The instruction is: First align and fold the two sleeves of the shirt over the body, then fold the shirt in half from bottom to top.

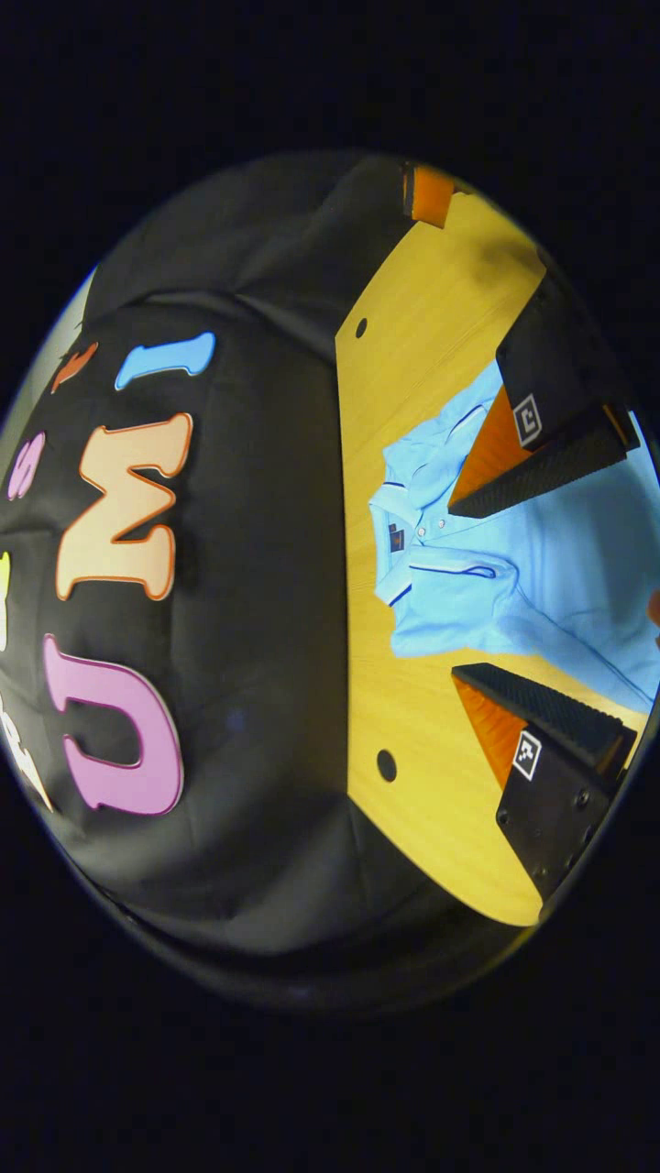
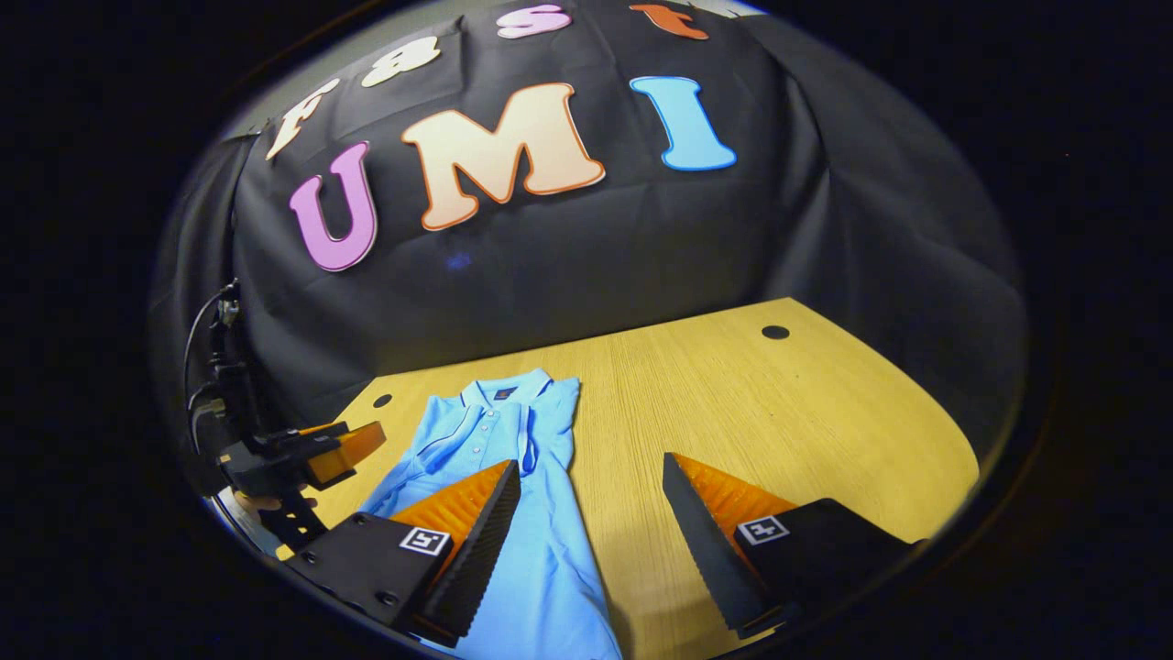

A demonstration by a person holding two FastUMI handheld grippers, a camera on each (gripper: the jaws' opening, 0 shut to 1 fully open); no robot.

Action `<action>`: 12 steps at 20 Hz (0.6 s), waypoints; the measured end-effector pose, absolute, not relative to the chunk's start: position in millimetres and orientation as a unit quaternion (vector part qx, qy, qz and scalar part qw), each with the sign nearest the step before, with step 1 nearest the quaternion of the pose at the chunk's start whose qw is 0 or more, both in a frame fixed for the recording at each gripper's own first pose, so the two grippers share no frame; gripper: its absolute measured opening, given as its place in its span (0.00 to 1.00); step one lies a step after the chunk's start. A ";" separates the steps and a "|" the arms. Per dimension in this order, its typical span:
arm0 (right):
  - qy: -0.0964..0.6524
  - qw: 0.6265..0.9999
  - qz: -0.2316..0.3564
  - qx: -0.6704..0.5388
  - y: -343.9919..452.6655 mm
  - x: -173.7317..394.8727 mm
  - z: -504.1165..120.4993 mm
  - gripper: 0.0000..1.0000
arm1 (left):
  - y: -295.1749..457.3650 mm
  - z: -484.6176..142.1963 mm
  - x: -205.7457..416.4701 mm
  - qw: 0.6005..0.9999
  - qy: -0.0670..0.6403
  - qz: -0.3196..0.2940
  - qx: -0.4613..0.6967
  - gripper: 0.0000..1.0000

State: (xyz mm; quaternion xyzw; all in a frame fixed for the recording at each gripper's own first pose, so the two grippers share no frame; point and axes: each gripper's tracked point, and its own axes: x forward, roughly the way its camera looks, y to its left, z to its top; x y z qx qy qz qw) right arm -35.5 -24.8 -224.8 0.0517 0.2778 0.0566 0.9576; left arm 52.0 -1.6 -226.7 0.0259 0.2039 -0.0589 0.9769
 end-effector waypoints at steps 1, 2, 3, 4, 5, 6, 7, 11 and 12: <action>0.277 0.958 0.058 0.048 -24.9 -43.3 -222.2 0.98 | 2.8 -219.1 39.4 0.978 0.200 -0.059 0.027 0.96; 0.276 0.958 0.060 0.046 -24.5 -50.7 -218.9 0.98 | 7.8 -212.1 26.4 0.979 0.195 -0.057 0.026 0.96; 0.272 0.959 0.061 0.044 -23.2 -57.5 -217.1 0.98 | 12.4 -206.0 15.8 0.979 0.193 -0.056 0.024 0.95; 0.270 0.960 0.062 0.041 -22.4 -64.8 -214.9 0.97 | 16.2 -202.8 4.1 0.979 0.192 -0.056 0.022 0.95; 0.268 0.961 0.066 0.036 -21.1 -73.7 -213.7 0.98 | 20.7 -199.4 -7.5 0.980 0.193 -0.054 0.022 0.95; 0.267 0.961 0.070 0.030 -19.8 -83.3 -213.2 0.98 | 25.8 -198.1 -18.6 0.979 0.193 -0.054 0.025 0.95; 0.268 0.960 0.075 0.024 -18.2 -94.0 -214.3 0.98 | 30.9 -197.4 -31.0 0.979 0.194 -0.052 0.029 0.95; 0.286 0.954 0.089 0.008 -14.5 -143.0 -227.0 0.98 | 45.2 -199.5 -88.3 0.975 0.207 -0.054 0.059 0.96; 0.294 0.951 0.092 0.003 -13.3 -156.8 -233.2 0.98 | 45.4 -203.0 -103.7 0.973 0.212 -0.061 0.062 0.95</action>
